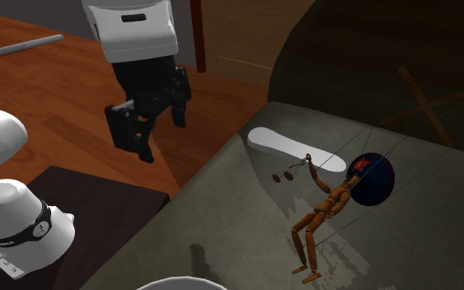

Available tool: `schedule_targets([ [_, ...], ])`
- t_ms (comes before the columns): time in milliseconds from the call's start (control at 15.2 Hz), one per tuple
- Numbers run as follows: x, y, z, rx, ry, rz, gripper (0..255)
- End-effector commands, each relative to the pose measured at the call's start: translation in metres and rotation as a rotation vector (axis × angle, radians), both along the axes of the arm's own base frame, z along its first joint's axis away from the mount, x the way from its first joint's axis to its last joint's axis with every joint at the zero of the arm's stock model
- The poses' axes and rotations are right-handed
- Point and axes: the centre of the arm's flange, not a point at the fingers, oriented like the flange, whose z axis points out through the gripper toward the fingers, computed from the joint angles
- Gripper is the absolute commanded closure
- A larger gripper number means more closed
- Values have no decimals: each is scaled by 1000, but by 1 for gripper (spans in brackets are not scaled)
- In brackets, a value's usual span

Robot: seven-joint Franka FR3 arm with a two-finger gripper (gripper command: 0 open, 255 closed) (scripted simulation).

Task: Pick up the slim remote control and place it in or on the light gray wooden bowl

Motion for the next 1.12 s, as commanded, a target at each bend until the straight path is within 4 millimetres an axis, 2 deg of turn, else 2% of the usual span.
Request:
schedule_targets([
  [0,19,15,-4,1,1,-9,0],
  [1056,195,129,-44,-2,13,-77,0],
])
